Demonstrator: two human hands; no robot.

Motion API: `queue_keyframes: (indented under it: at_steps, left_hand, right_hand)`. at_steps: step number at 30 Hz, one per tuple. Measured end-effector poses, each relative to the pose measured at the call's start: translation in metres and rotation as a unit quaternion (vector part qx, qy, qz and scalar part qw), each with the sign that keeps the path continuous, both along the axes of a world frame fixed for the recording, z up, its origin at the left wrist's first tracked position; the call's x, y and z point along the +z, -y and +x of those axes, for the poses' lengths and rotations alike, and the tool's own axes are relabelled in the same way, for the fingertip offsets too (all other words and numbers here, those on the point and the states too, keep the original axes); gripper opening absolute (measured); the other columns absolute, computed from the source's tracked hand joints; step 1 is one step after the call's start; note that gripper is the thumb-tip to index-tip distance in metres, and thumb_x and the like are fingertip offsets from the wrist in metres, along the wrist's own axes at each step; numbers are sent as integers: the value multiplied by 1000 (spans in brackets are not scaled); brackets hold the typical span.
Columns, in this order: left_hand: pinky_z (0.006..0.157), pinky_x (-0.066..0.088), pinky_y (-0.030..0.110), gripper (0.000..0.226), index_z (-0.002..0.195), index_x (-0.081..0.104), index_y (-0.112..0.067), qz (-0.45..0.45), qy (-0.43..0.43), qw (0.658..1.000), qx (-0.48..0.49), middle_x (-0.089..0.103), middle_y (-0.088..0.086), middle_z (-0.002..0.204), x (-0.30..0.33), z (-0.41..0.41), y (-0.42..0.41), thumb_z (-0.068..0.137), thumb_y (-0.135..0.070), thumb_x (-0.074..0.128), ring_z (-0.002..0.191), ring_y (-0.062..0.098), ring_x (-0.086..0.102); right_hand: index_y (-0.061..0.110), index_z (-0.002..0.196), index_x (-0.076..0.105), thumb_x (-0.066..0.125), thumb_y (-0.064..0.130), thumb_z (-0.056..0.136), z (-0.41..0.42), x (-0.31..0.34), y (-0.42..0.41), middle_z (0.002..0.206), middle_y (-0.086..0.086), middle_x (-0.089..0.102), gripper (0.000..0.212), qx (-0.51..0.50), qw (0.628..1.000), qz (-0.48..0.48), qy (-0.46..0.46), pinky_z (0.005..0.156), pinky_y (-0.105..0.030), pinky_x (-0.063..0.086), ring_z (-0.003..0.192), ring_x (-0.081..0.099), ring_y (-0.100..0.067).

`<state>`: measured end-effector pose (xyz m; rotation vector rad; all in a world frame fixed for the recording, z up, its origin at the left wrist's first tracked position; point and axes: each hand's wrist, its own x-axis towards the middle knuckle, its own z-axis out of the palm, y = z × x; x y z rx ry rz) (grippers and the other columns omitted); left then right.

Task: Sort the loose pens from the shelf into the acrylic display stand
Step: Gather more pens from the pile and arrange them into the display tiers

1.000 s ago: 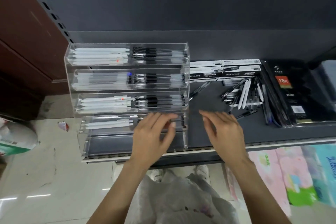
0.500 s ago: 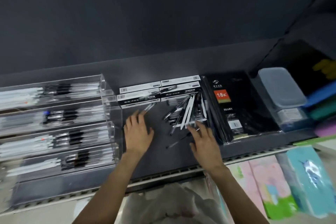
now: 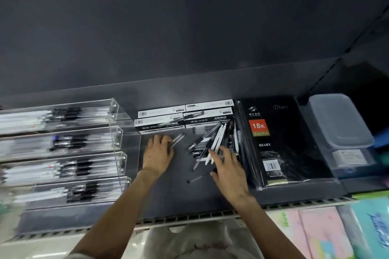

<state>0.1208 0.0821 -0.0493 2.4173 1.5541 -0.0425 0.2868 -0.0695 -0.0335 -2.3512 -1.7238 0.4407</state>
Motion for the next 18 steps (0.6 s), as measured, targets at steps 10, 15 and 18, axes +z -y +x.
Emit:
queue_keyframes:
  at_steps: [10,15,18]
  left_hand:
    - [95,43,34,28,122,56,-12,-81,90,992,-27,58,8,118,0,33,-2,96,-21,51,106,26,58]
    - [100,42,36,54,127,52,-13,-93,67,993,-21,53,7,125,3,51,5,90,-52,53,116,25,51]
    - [101,39,33,53,129,47,-11,-85,29,995,-45,51,9,126,3,56,3,90,-45,58,119,25,48]
  right_hand:
    - [19,123,58,83,26,66,-4,-11,1,128,-11,51,62,-26,1000,9,-4,69,-35,59,112,57,-30]
    - [19,131,51,75,24,77,-5,-11,1,138,-12,43,59,-22,1000,7,-13,80,-37,57,121,50,-31]
    - [21,141,38,62,26,89,-5,-9,1,148,-10,28,57,-14,1000,-3,-18,94,-37,50,131,37,-29]
